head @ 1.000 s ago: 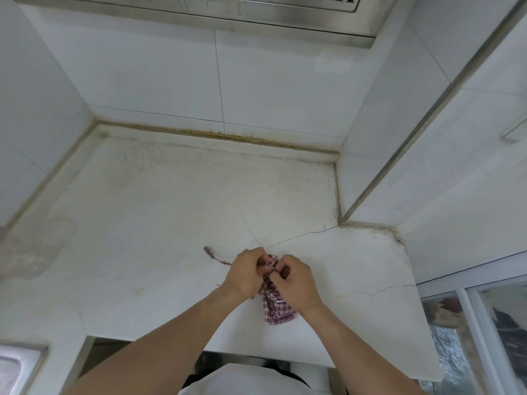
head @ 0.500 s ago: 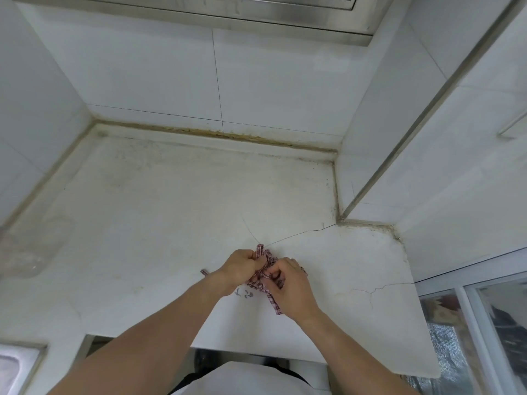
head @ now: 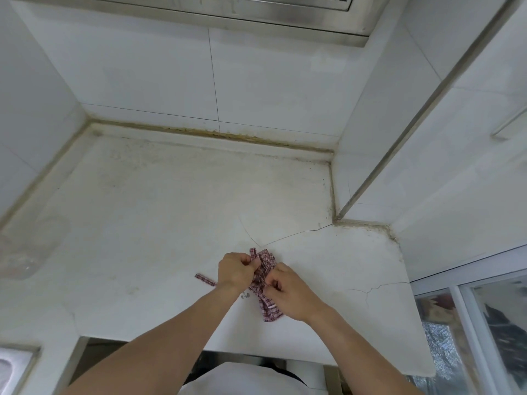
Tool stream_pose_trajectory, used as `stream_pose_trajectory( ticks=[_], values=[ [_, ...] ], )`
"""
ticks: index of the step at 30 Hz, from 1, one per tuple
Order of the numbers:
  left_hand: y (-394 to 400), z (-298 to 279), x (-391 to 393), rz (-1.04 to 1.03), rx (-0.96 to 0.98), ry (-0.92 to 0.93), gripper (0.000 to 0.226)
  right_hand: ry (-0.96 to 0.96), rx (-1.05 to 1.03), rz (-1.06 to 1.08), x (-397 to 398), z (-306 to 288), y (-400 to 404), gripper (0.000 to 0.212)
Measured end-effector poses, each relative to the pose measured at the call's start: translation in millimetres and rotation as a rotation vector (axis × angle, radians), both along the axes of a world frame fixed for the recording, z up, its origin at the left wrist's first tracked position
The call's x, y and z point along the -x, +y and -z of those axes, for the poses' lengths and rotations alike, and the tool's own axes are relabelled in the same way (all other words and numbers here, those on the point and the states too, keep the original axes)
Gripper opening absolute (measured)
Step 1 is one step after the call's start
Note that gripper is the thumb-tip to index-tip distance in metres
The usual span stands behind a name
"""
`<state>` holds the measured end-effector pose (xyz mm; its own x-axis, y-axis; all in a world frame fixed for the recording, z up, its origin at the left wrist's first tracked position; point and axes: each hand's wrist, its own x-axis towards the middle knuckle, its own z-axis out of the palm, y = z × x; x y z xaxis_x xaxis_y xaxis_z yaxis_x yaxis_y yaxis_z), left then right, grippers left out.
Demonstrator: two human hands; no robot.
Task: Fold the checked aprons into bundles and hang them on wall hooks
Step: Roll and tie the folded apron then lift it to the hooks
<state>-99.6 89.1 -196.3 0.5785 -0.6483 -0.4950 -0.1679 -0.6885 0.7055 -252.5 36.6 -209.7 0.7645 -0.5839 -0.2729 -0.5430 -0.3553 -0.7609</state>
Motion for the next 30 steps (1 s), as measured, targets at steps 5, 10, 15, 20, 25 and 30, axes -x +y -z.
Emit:
stream_pose_trajectory(
  ticks=[5, 10, 15, 20, 25, 30],
  values=[
    [-3, 3, 11, -0.034, 0.028, -0.013, 0.051, 0.04, 0.042, -0.075, 1, 2, -5, 0.034],
    [-5, 9, 6, -0.135, 0.042, -0.007, 0.038, -0.099, 0.01, -0.021, 5, 0, -1, 0.023],
    [-3, 12, 4, -0.145, 0.059, 0.033, 0.014, -0.215, -0.259, 0.191, 13, -7, 3, 0.027],
    [-4, 14, 8, -0.249, 0.086, 0.07, 0.016, -0.035, -0.326, 0.222, 16, -12, 4, 0.058],
    [-10, 17, 4, -0.357, 0.095, 0.125, 0.024, 0.127, -0.13, 0.123, 21, -7, 1, 0.049],
    [-10, 19, -3, -0.459, 0.154, 0.229, 0.018, 0.148, -0.095, 0.058, 26, -10, 1, 0.043]
  ],
)
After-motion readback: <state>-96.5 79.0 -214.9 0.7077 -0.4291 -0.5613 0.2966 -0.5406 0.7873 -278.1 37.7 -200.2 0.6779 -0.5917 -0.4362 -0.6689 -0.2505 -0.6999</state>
